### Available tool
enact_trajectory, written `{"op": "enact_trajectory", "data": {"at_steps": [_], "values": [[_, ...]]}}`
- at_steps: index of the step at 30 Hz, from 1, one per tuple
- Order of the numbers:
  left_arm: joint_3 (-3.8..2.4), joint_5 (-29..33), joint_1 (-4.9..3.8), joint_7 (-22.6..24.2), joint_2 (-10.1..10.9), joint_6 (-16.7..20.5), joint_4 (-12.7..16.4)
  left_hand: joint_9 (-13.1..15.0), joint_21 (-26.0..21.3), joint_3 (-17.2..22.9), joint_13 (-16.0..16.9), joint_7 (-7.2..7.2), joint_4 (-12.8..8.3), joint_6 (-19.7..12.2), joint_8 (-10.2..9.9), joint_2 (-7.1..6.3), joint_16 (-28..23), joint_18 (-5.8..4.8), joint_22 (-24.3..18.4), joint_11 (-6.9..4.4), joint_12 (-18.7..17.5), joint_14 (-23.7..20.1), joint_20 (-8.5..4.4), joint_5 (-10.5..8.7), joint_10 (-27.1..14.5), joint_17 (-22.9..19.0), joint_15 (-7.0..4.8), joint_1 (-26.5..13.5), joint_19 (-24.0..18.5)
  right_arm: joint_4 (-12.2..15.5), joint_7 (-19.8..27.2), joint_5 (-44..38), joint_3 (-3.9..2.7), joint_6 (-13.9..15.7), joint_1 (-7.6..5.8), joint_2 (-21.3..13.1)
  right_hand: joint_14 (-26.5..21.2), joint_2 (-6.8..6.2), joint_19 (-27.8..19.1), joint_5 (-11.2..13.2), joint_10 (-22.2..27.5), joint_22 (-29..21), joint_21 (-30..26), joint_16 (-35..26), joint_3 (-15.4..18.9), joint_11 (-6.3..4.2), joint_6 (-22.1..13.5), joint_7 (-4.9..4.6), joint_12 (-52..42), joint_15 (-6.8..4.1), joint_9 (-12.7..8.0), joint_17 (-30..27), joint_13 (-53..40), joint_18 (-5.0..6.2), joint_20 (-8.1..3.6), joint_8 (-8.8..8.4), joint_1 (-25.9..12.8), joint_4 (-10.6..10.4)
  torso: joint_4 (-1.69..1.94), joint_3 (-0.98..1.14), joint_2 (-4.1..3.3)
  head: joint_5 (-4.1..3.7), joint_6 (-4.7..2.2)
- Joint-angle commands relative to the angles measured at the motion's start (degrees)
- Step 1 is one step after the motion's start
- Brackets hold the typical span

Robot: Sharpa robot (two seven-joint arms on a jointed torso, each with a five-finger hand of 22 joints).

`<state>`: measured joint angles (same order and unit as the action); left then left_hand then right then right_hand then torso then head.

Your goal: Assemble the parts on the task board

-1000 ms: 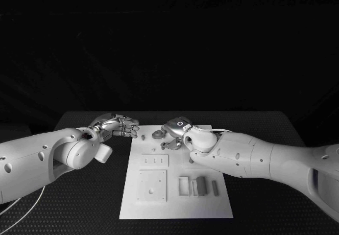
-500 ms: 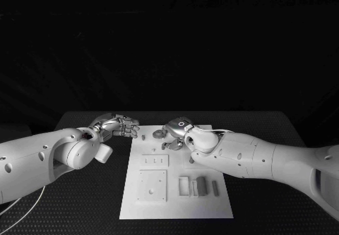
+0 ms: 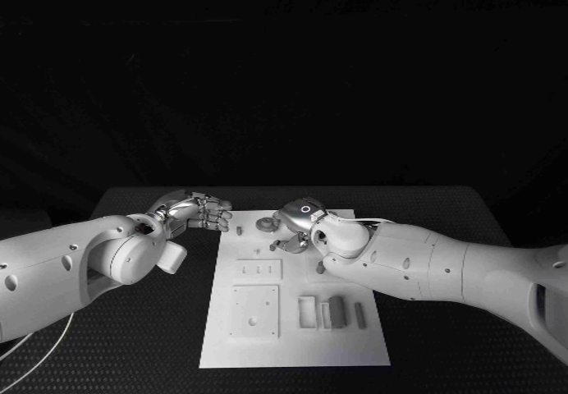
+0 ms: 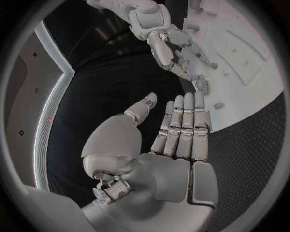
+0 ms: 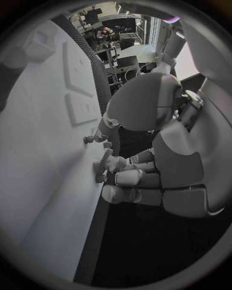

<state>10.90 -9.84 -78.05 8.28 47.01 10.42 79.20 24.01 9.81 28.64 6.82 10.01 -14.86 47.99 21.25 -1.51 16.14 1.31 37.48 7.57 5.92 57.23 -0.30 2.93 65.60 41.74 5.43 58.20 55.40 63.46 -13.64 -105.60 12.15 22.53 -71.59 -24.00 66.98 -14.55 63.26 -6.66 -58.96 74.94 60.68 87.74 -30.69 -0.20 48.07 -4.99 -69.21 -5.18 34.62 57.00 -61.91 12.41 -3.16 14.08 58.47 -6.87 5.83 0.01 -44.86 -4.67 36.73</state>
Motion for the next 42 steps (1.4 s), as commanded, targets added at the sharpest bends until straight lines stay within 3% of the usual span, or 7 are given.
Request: {"op": "enact_trajectory", "data": {"at_steps": [1,14,42], "values": [[-0.03,-0.10,-0.03,0.44,0.02,-0.76,0.16,-0.05,-0.23,0.07,-0.02,0.04,0.26,-0.23,-0.10,-0.56,-0.35,1.02,0.08,0.31,-0.27,0.19,0.39,-0.04,0.22,0.10,0.37,0.04,0.20,0.34,0.12,-0.22,0.01,-0.07,0.02,-0.22,0.25,0.13,0.09,-0.18,1.30,1.04,0.00,-0.19,0.11,0.52,8.51,-1.58,-0.30,-0.32,0.09,0.05,0.10,2.59,-0.34,0.25,0.32,0.36,0.03,0.00,-0.01,-0.02,0.08],[-0.03,-0.10,-0.03,0.43,0.19,-0.69,0.26,-0.06,-0.25,0.07,-0.02,0.04,0.26,-0.24,-0.10,-0.56,-0.38,1.02,0.10,0.32,-0.30,0.20,0.39,-0.04,0.23,0.13,0.37,0.05,0.20,0.85,0.00,-0.24,0.01,-0.14,0.02,-1.17,0.26,0.13,0.08,-0.18,1.28,1.04,0.01,-0.20,0.21,0.51,8.58,-1.56,-0.30,-0.33,0.10,0.05,0.12,2.59,-0.31,0.29,0.29,0.41,0.03,-0.02,-0.02,-0.11,0.05],[-0.02,-0.11,-0.03,0.40,0.70,-0.64,0.55,-0.07,-0.31,0.07,0.00,0.03,0.26,-0.24,-0.06,-0.58,-0.45,1.01,0.15,0.31,-0.37,0.23,0.38,-0.04,0.27,0.21,0.36,0.09,0.22,5.16,-0.53,-0.35,-0.30,0.59,0.00,-4.48,0.30,0.12,0.08,-0.19,1.22,1.03,0.01,-0.20,0.32,0.48,8.66,-1.54,-0.31,-0.35,0.11,0.07,0.15,2.59,-0.26,0.32,0.17,0.36,0.04,-0.05,-0.02,-0.28,-0.09]]}}
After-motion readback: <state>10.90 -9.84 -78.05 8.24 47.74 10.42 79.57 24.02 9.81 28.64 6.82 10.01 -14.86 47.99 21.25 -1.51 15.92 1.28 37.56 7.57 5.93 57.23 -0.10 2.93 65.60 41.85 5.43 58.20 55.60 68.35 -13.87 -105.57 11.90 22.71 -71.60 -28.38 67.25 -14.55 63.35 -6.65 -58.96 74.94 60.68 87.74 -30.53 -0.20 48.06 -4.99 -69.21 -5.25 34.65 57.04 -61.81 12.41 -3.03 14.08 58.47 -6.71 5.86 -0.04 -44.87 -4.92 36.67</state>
